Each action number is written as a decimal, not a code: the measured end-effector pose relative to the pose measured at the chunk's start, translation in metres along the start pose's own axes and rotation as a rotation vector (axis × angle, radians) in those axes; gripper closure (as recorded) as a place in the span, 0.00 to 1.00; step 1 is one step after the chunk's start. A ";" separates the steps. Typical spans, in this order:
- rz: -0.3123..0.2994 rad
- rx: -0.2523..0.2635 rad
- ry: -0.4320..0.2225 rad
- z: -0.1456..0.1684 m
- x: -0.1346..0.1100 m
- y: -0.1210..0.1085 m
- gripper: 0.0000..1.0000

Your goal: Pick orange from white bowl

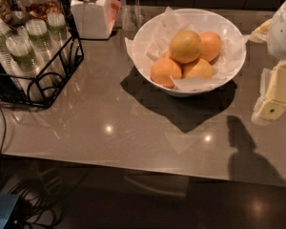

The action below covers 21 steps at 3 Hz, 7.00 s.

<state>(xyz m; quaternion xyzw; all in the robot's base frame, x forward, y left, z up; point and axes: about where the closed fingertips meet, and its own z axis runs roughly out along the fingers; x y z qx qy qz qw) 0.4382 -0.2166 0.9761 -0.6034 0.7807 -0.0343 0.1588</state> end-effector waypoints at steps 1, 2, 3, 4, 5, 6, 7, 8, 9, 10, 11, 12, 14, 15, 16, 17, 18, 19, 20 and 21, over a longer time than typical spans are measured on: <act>-0.008 0.001 0.001 0.000 -0.003 -0.003 0.00; -0.025 -0.026 -0.019 0.009 -0.016 -0.016 0.00; -0.025 -0.027 -0.019 0.009 -0.016 -0.017 0.00; -0.038 -0.034 -0.042 0.018 -0.026 -0.034 0.00; -0.102 -0.068 -0.082 0.043 -0.065 -0.074 0.00; -0.103 -0.068 -0.082 0.043 -0.065 -0.074 0.00; -0.114 -0.071 -0.102 0.051 -0.076 -0.091 0.00; -0.150 -0.089 -0.117 0.061 -0.096 -0.105 0.00; -0.153 -0.107 -0.135 0.071 -0.106 -0.114 0.00; -0.148 -0.136 -0.154 0.085 -0.113 -0.119 0.00; -0.149 -0.156 -0.162 0.094 -0.120 -0.125 0.00; -0.156 -0.188 -0.160 0.115 -0.127 -0.137 0.00; -0.156 -0.188 -0.160 0.115 -0.127 -0.137 0.19; -0.156 -0.188 -0.160 0.115 -0.127 -0.137 0.42; -0.156 -0.187 -0.160 0.115 -0.127 -0.137 0.66; -0.162 -0.159 -0.176 0.115 -0.134 -0.142 0.89; -0.219 -0.091 -0.210 0.087 -0.147 -0.132 1.00; -0.248 -0.003 -0.291 0.042 -0.149 -0.104 1.00; -0.223 0.062 -0.402 0.017 -0.133 -0.071 1.00; -0.149 0.108 -0.486 0.005 -0.105 -0.049 1.00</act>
Offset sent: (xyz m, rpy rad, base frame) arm 0.0205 0.0180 -0.0049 0.0004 0.0526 0.0736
